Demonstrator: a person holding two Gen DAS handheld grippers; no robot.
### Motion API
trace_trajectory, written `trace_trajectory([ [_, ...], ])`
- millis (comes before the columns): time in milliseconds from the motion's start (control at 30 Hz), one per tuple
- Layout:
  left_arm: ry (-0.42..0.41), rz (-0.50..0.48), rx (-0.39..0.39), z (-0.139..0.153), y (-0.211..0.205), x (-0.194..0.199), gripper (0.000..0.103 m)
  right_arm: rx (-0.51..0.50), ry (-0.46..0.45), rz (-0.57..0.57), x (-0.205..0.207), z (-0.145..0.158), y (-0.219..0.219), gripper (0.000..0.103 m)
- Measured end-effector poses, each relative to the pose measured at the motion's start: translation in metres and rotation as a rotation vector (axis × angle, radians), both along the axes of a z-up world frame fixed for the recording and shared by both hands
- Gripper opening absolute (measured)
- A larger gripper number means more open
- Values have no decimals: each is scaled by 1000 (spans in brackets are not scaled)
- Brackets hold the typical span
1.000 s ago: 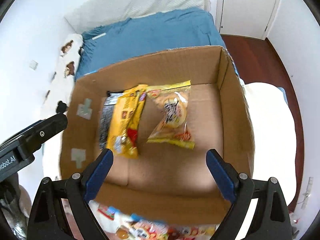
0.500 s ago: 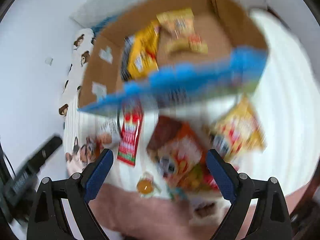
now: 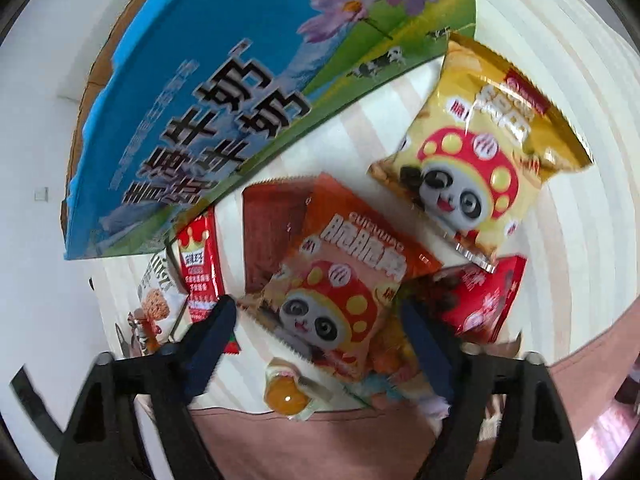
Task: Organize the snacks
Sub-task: 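Grasp the red panda packet with the left tool while the right tool grasps the orange panda packet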
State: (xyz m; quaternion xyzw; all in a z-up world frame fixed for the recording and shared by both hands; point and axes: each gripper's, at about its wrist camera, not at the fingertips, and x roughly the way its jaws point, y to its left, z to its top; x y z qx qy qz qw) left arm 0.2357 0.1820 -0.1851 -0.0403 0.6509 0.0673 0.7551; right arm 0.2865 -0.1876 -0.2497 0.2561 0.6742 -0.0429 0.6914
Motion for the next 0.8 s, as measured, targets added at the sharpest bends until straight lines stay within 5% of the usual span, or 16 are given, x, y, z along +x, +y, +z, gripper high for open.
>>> trace_trajectory([
  [233,95,-12,-148,-52,11,25,94,38,45,-160,-14,-16,-14,81],
  [433,100,-18,-170,-65,13,30,94,-2,58,-222,3,-32,-9,78],
  [600,94,-4,-218,-69,27,27,94,-139,47,42,11,-30,31,61],
  [800,86,7,-248,-69,38,17,94,-290,38,454,-2,-29,83,60],
])
